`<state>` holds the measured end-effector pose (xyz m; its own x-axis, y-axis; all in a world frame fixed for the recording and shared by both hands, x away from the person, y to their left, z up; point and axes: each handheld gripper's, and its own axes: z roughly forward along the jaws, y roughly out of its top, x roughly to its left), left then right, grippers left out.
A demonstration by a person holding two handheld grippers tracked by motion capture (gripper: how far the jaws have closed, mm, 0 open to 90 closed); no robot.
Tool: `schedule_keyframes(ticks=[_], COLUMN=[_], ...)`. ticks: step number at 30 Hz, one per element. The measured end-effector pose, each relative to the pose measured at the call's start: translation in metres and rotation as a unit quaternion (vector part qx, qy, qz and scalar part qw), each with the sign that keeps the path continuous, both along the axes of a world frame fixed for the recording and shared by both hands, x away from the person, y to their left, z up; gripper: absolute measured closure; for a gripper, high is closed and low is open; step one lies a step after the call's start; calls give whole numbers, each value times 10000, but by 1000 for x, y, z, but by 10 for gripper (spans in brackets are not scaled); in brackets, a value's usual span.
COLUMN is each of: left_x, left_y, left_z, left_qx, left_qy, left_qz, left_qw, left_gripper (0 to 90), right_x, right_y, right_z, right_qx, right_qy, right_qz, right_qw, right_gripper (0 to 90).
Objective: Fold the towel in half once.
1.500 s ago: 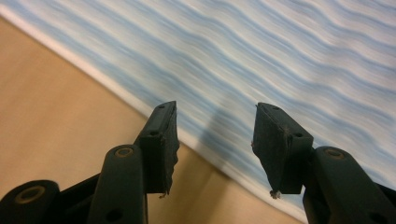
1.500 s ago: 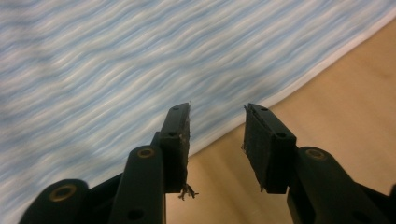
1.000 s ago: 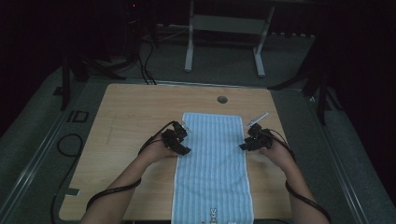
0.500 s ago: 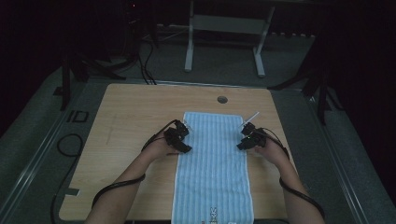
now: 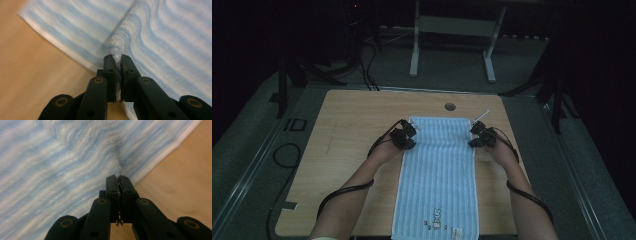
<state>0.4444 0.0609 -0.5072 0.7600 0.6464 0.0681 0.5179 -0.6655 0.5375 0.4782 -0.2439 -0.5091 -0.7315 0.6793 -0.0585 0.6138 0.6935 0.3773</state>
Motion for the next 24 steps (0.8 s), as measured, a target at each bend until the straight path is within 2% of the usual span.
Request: schedule_keyframes(ticks=[2, 3, 4, 5, 7, 8, 9, 11, 12, 14, 15, 19, 21, 24], left_x=[0, 0, -3, -4, -10, -10, -21, -34, -41, -58, -65, -102, -113, -125], left_y=[2, 2, 5, 7, 13, 13, 23, 29, 31, 36, 38, 43, 46, 51], left_z=[11, 11, 21, 26, 35, 35, 43, 46, 47, 46, 46, 37, 30, 18], left_qx=[-131, -131, -135, -162, -251, -251, -345, -277, -272, -278, -262, 91, 111, 86], left_qy=[-161, -161, -259, -317, -383, -383, -514, -632, -658, -666, -624, -694, -537, -339], left_qz=[89, 89, 68, 69, 40, 40, -57, -168, -231, -401, -469, -853, -920, -874], left_qw=[9997, 9997, 9996, 9993, 9989, 9989, 9981, 9975, 9972, 9966, 9966, 9939, 9943, 9956], left_gripper=[845, 844, 844, 843, 842, 842, 841, 839, 838, 833, 833, 825, 825, 824], right_x=[1, 1, 1, -1, -6, -6, -19, -32, -41, -57, -68, -101, -114, -131], right_y=[0, 0, 0, 0, 0, 0, -2, -2, -1, 0, 1, 4, 6, 11], right_z=[10, 10, 17, 29, 43, 43, 62, 70, 72, 73, 71, 60, 52, 37], right_qx=[81, 81, 100, 153, 209, 209, 368, 451, 525, 541, 520, 666, 695, 706], right_qy=[-137, -137, -243, -368, -499, -499, -700, -766, -730, -808, -771, -685, -596, -445], right_qz=[-3, -3, 25, 49, 112, 112, 263, 394, 434, 565, 618, 739, 869, 1006], right_qw=[9999, 9999, 9997, 9992, 9985, 9985, 9965, 9953, 9950, 9937, 9937, 9927, 9920, 9914], right_gripper=[877, 877, 878, 878, 878, 878, 878, 878, 878, 878, 877, 877, 877, 877])
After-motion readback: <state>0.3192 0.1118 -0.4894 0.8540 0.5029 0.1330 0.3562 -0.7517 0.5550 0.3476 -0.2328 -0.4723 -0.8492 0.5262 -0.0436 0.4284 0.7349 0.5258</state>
